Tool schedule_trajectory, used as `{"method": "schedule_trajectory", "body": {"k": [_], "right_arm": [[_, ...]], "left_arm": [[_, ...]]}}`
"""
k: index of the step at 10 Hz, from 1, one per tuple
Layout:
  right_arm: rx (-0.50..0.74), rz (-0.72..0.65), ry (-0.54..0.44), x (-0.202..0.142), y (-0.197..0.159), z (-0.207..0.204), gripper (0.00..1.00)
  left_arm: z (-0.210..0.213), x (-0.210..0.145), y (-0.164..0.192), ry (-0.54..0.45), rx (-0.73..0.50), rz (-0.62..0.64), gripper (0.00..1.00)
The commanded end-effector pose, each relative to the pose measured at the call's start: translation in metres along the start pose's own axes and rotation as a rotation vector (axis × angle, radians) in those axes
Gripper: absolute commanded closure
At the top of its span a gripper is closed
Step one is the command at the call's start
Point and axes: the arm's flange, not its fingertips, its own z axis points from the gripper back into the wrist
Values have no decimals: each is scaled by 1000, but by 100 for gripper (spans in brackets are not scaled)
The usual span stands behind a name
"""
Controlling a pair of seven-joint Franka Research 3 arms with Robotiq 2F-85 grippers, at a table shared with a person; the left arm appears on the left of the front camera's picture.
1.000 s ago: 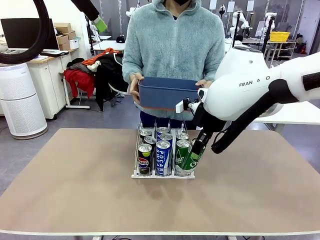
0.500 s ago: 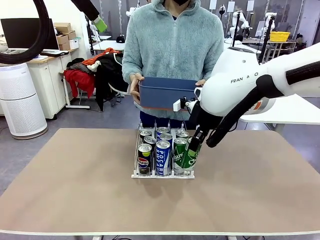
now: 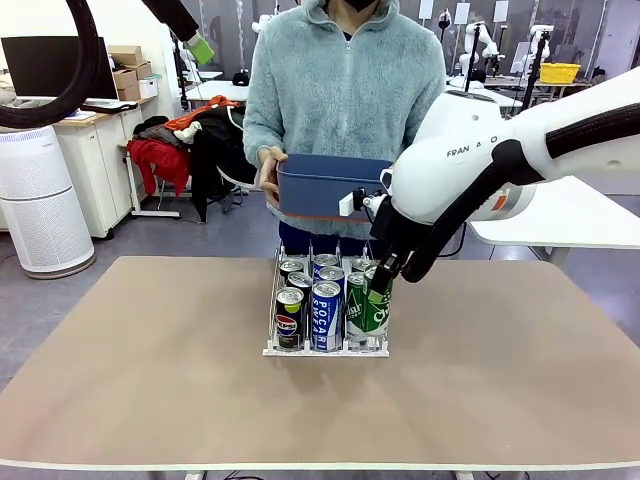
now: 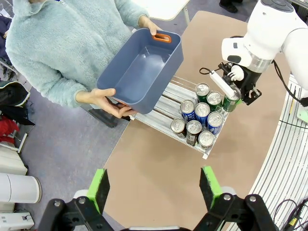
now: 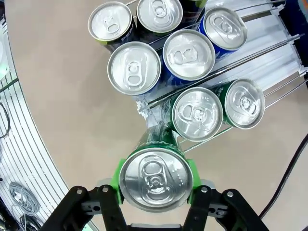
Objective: Fill the beverage cans into the dispenser.
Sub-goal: Place the picked Sprite in the line of the Automatic Can Dispenser with the same cans.
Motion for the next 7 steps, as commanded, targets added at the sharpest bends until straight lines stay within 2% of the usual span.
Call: {"method": "schedule_trajectory", "body": {"k": [1, 7], "right_arm": [[-34, 21, -89, 14, -17, -5, 42], [33, 21, -125, 4, -12, -23, 42]], "left_arm": [[0, -1, 0, -2, 2, -1, 0], [0, -1, 0, -2, 2, -1, 0]]}}
